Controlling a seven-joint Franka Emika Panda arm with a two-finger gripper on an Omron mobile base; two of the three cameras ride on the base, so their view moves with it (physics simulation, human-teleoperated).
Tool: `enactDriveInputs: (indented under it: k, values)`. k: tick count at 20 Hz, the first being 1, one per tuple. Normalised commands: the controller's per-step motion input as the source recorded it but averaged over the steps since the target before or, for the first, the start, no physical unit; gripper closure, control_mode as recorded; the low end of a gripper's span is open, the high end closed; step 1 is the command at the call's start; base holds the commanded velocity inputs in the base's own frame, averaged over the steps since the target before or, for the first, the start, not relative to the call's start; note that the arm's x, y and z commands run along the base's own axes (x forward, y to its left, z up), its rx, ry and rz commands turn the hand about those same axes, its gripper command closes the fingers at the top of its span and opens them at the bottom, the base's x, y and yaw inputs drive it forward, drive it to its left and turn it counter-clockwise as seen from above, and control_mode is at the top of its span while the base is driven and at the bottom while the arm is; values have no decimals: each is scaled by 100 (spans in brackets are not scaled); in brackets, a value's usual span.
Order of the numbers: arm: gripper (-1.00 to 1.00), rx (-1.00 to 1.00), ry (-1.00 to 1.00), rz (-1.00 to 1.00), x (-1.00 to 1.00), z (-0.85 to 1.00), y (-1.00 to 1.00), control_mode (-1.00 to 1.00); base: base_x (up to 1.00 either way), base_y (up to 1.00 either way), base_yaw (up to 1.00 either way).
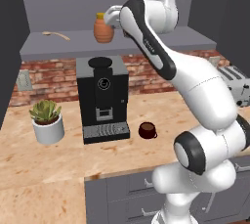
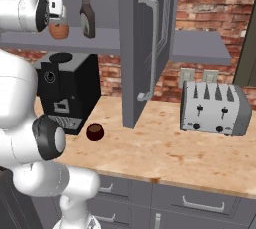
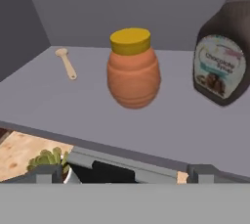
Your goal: Pick the syrup bottle and honey bottle from the cabinet and place them next to the mug.
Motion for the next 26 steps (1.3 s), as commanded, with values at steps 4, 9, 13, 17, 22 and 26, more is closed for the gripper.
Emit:
enactDriveInputs:
  k: [4,9,13,17,22,26]
  values:
    - [-100,-5,-3,0,20,2,36,-100,0,0,0]
    - [-100,-6,-1,-4,30,0,20,-100,0,0,0]
    - [-100,-5,0,-9,40,0,6,-100,0,0,0]
    - [-100,0,-1,-8,33,0,0,-100,0,0,0]
    - [-100,0,-1,-2,23,0,0,-100,0,0,0]
    - [-100,0,0,1,12,12,-7,-100,0,0,0]
